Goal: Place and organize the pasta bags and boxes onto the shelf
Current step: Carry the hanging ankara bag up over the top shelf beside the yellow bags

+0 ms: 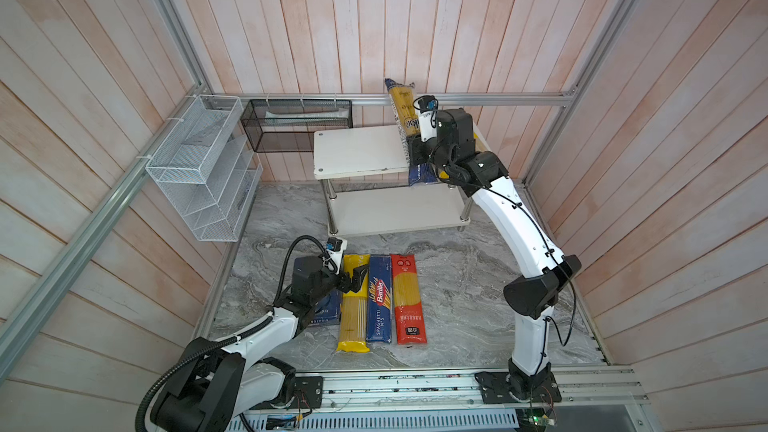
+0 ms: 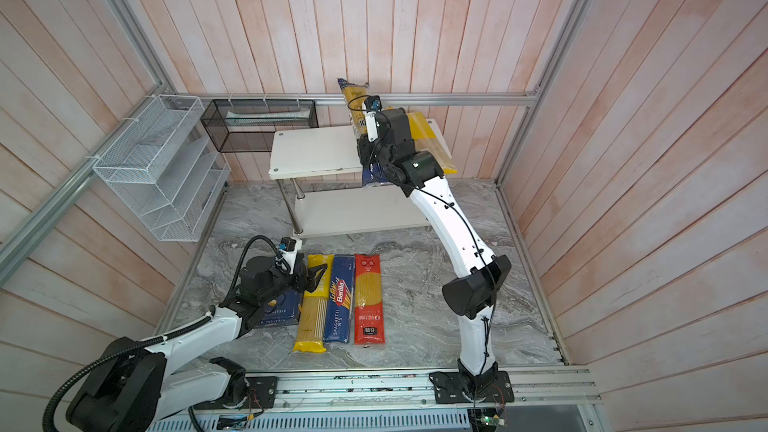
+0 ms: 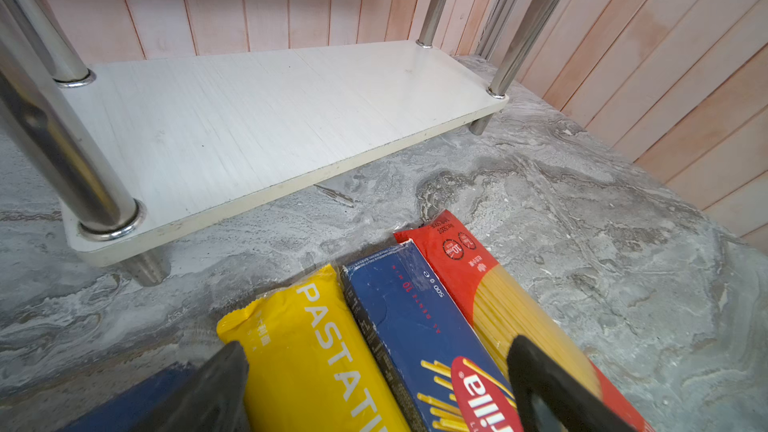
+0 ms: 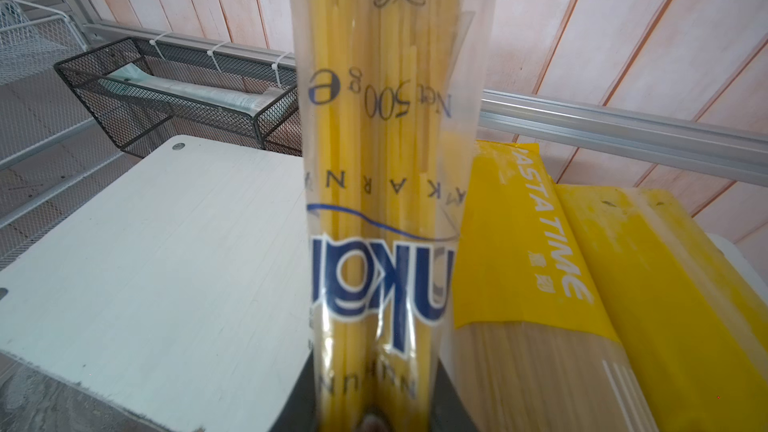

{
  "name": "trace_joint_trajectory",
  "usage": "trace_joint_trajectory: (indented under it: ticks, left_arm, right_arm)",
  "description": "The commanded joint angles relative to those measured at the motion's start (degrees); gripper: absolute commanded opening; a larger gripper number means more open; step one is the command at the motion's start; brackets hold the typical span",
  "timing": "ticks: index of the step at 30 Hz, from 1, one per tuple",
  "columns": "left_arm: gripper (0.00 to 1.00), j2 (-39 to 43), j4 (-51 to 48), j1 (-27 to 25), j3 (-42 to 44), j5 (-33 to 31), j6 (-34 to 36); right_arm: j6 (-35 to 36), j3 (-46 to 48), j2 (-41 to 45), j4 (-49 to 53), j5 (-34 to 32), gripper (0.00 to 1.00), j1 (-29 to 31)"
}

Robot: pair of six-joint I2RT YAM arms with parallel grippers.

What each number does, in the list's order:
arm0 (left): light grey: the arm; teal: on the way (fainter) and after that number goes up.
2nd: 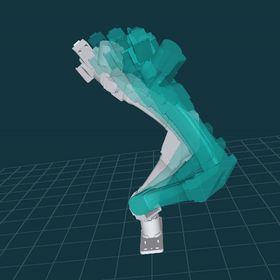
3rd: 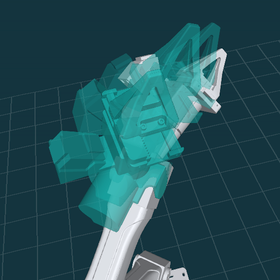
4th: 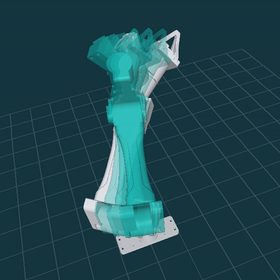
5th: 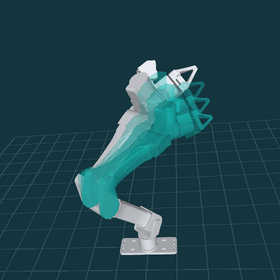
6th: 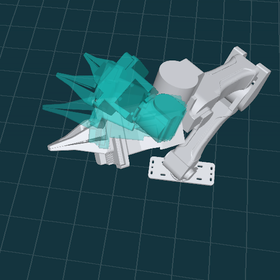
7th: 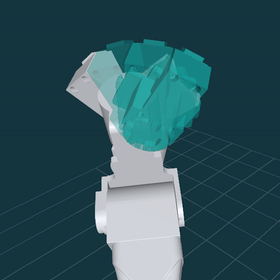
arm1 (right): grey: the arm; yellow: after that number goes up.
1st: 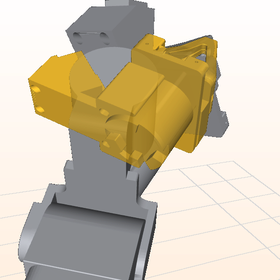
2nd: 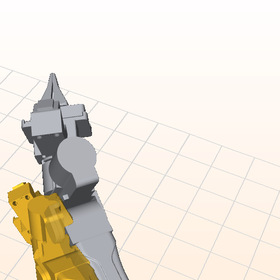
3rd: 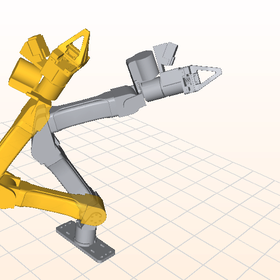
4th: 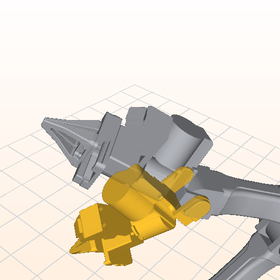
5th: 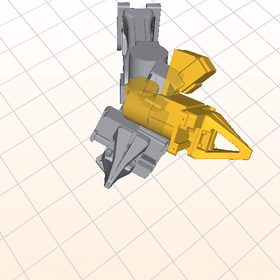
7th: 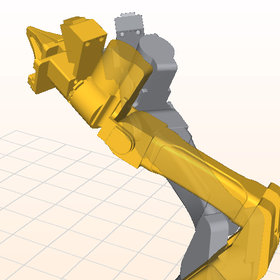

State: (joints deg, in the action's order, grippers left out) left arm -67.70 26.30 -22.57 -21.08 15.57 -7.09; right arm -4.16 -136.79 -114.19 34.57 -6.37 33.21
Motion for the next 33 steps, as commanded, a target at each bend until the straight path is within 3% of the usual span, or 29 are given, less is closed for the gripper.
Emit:
trace_joint_trajectory:
  ticks: [1, 10, 23, 33]
  left_arm:
    - [1.0, 0.96, 0.53, -0.2, -0.21, -0.24, 0.59]
    - [1.0, 1.0, 0.5, -0.2, -0.17, -0.68, 0.76]
    - [1.0, 0.83, 0.26, -0.28, -0.3, -0.46, 0.68]
    - [1.0, 0.83, 0.33, -0.24, -0.21, -0.57, 0.59]
  right_arm:
    - [-2.99, -2.73, -1.05, -8.05, 3.22, 0.08, -2.51]
    - [-4.19, -2.6, -3.03, -8.58, 2.03, 0.13, -3.38]
    - [-5.24, 5.03, -0.52, -15.83, 1.47, 0.13, -3.61]
    - [-6.11, 5.31, -0.68, -16.81, 1.1, 0.14, -3.8]
